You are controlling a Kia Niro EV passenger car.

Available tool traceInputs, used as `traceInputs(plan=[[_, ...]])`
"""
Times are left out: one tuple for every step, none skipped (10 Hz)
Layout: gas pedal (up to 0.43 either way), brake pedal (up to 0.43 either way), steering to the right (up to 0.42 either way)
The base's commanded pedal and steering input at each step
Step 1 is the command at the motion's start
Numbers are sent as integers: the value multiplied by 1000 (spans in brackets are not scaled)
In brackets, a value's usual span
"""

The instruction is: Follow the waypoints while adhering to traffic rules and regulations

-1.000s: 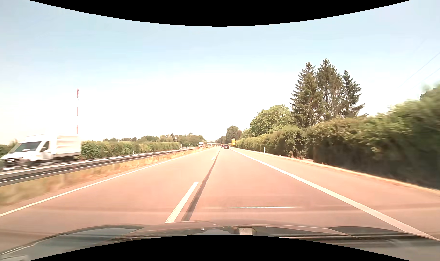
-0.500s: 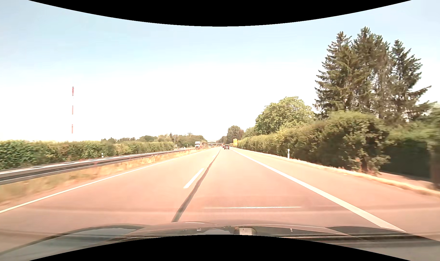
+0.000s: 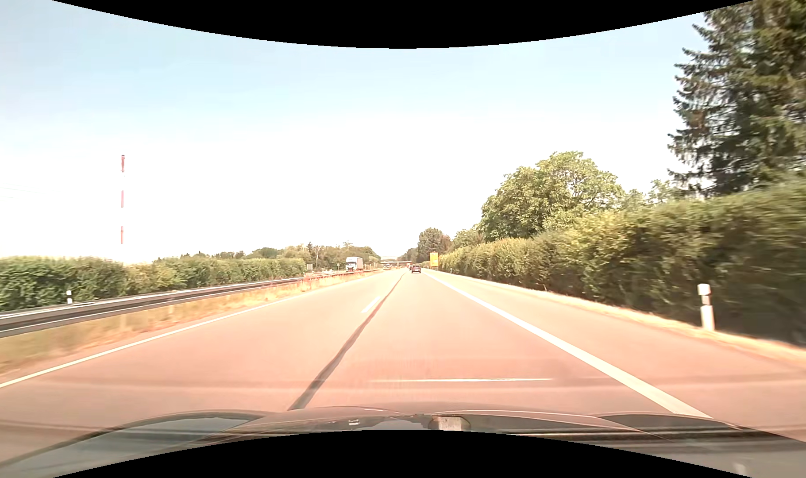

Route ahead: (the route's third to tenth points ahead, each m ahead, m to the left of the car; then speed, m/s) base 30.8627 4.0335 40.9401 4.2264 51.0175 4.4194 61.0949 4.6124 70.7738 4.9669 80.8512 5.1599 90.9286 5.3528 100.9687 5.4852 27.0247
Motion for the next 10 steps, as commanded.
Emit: traceInputs(plan=[[169,0,-2],[169,0,-2],[169,0,-2],[169,0,-2],[169,0,-2],[169,0,-2],[169,0,-2],[169,0,-2],[169,0,-2],[169,0,-2]])
